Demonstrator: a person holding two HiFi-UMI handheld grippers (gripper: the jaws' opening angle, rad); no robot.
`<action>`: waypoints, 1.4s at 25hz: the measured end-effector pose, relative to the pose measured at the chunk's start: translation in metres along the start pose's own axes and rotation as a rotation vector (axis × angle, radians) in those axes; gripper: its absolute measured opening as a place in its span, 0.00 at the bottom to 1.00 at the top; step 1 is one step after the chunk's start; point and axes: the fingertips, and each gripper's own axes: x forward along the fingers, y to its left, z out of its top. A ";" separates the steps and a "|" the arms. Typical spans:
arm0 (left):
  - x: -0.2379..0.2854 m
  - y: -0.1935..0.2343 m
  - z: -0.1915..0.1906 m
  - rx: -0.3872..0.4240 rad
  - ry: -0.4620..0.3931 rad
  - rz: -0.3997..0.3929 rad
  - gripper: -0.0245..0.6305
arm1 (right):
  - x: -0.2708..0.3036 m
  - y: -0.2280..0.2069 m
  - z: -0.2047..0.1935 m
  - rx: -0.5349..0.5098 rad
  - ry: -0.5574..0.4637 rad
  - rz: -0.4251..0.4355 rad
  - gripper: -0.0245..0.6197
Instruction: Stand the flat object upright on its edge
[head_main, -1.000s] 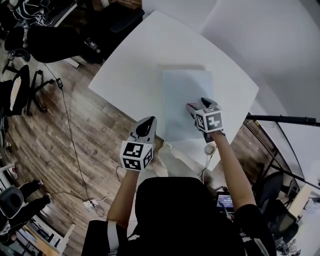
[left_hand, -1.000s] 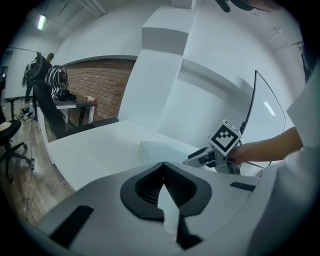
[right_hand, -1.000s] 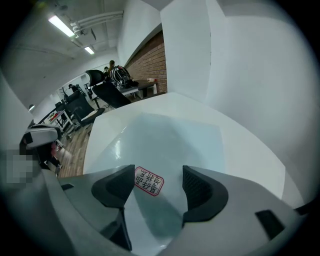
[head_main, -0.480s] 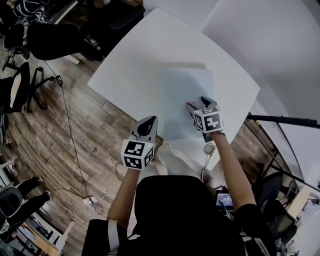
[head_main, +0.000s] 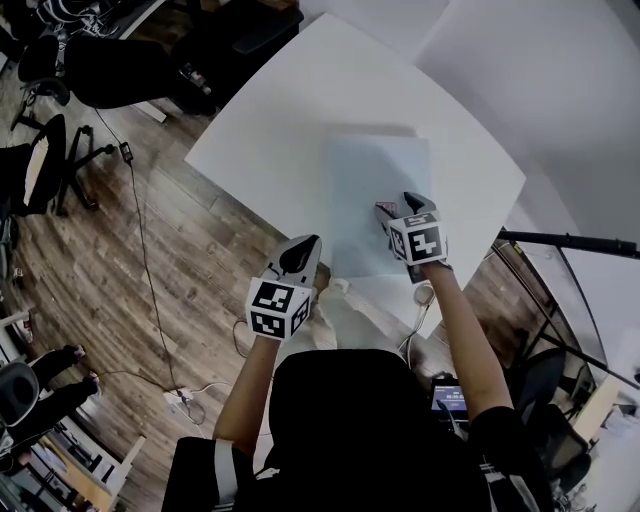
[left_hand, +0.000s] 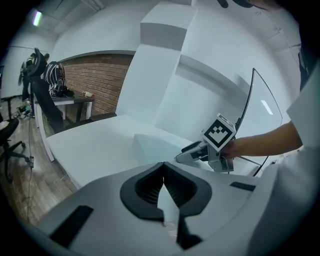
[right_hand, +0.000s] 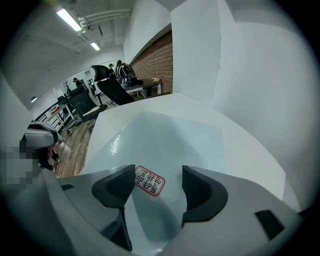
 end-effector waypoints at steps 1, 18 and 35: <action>-0.002 0.000 0.000 -0.003 -0.001 -0.002 0.06 | 0.001 0.004 0.000 -0.006 0.000 0.006 0.49; -0.037 0.016 -0.028 -0.084 0.021 -0.027 0.06 | 0.000 0.078 0.004 -0.160 -0.013 0.091 0.48; -0.052 0.041 -0.085 -0.249 0.091 -0.040 0.28 | -0.001 0.140 0.001 -0.307 -0.012 0.171 0.48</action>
